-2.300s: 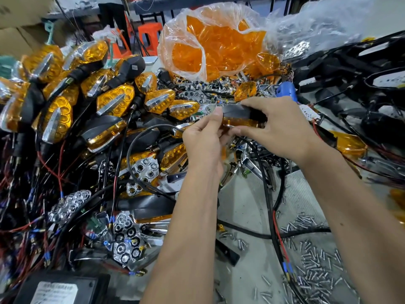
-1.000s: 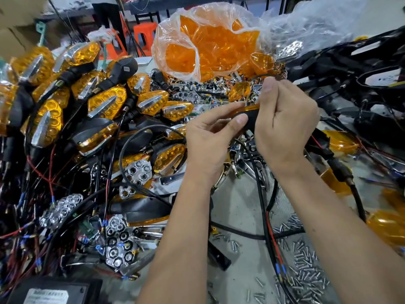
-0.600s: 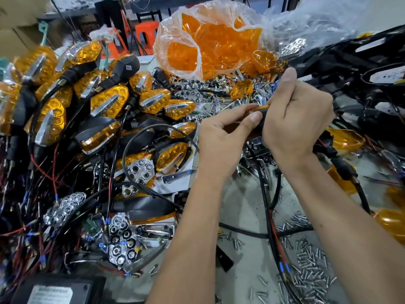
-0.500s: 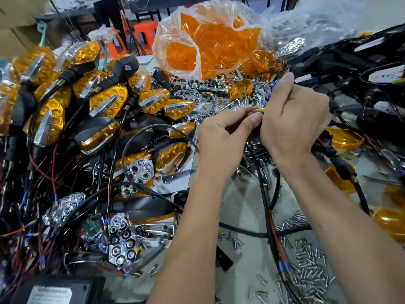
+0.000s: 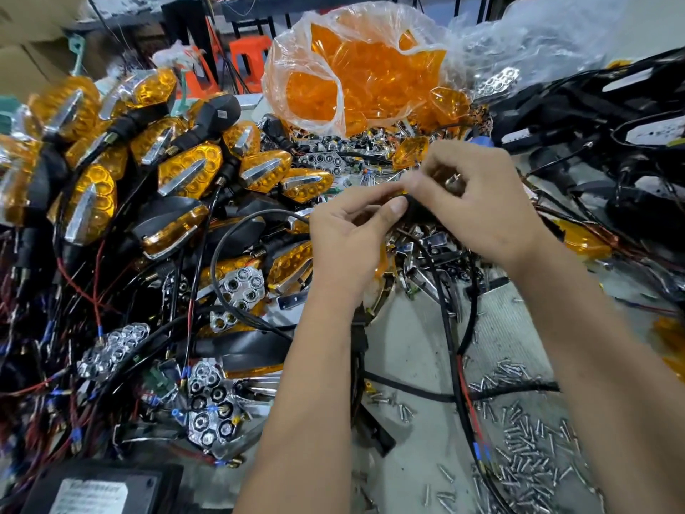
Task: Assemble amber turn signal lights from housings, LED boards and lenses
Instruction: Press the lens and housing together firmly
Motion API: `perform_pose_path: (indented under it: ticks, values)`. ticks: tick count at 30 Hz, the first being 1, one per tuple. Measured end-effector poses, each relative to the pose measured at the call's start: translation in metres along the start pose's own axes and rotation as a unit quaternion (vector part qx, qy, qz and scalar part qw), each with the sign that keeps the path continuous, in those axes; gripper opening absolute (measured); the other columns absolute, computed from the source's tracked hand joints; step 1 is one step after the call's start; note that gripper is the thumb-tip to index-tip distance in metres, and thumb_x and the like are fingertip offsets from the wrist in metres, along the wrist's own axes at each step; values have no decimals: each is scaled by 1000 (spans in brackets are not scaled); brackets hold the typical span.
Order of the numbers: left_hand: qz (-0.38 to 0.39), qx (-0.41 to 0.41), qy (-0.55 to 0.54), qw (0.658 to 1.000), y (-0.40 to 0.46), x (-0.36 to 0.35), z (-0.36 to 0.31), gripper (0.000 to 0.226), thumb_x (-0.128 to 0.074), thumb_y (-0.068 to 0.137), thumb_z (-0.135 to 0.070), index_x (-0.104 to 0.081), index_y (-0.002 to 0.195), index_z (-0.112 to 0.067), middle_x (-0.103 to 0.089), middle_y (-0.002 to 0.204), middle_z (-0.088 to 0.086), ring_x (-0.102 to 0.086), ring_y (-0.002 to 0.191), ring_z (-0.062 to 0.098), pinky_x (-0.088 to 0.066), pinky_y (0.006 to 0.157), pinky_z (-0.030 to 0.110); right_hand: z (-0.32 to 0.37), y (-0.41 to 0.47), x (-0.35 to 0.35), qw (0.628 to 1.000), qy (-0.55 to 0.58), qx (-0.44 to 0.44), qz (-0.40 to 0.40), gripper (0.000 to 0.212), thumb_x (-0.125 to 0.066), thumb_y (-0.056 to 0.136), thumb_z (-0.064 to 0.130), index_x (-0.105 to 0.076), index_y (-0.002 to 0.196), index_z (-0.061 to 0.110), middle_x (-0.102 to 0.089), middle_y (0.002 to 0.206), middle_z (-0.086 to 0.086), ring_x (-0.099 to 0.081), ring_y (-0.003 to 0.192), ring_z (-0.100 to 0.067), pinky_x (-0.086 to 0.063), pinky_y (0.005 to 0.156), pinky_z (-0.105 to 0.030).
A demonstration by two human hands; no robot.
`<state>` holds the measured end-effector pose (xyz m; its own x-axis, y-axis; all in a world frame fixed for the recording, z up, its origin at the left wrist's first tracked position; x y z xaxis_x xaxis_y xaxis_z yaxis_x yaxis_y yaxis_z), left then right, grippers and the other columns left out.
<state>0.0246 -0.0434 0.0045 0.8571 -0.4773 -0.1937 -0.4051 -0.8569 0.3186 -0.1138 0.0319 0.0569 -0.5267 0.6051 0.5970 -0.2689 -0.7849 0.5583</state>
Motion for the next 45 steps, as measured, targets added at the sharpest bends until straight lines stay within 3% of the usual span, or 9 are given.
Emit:
perform_pose_path:
  ticks: [2,6,12,15,25,29,34,41,45]
  values:
    - [-3,-9,8,1000,4,8,-2,27,-73,88,6,-79,101,-16,-76,94,7,-72,91,23,-60,80,34,-5,-2,-2,995,34,-5,94,28,-82,86,40,-67,101,22,-70,94,10,-66,87,-8,-54,80,-27]
    - [-7,-6,8,1000,4,10,-2,27,-72,89,8,-78,103,-16,-75,95,8,-71,93,22,-61,83,37,-10,-1,3,992,42,-9,117,48,-93,75,26,-73,118,22,-74,109,12,-69,104,-1,-54,99,-26]
    - [-31,91,-48,994,2,10,10,13,-68,98,-8,-78,105,-12,-78,107,10,-74,105,28,-63,86,40,-14,-2,5,996,14,-25,82,50,-99,63,25,-77,108,22,-74,96,11,-71,86,-7,-58,84,-32]
    - [-31,134,-31,990,1,10,17,14,-68,99,-20,-78,98,-10,-79,91,8,-77,92,24,-64,77,34,-14,-4,1,996,18,-28,84,48,-101,61,23,-76,102,22,-74,94,11,-70,84,-9,-59,82,-35]
    - [-42,82,-14,996,3,13,9,18,-68,99,-14,-76,83,-9,-70,63,-6,-73,66,12,-59,59,22,-15,-1,-8,986,29,-26,162,47,-95,70,29,-69,109,23,-73,100,6,-71,94,-15,-58,90,-44]
    - [-37,130,-54,989,3,12,14,18,-69,99,-19,-77,95,-4,-74,87,14,-72,77,22,-60,62,25,-11,-1,-4,990,22,-15,137,48,-96,68,28,-72,108,19,-73,98,7,-70,93,-12,-58,89,-40]
    - [10,179,-59,982,0,4,19,37,-70,98,-32,-70,107,4,-75,89,14,-75,78,25,-63,69,35,-16,-4,-9,988,25,-25,149,47,-97,68,22,-68,105,17,-73,96,3,-71,90,-16,-59,85,-45]
    - [-6,187,-79,979,0,10,18,18,-71,92,1,-76,108,-7,-77,106,17,-76,96,30,-62,86,41,-16,-2,-11,983,5,-18,184,60,-97,67,32,-64,116,29,-66,103,17,-63,85,-3,-51,75,-16]
    - [-3,200,-123,972,1,13,18,28,-66,91,8,-71,118,0,-76,110,18,-74,96,28,-62,84,35,-20,-2,-10,982,35,-37,183,53,-96,69,33,-69,115,26,-72,102,6,-68,83,-19,-57,76,-33]
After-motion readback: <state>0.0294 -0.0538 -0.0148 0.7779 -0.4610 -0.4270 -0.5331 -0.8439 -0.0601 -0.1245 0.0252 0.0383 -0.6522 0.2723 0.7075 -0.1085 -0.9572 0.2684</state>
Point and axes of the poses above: each hand's wrist, its own y-axis towards the middle knuckle, its own x-axis out of the back of the hand, z = x × y, the point moved 6 cm from there along y, towards the middle knuckle
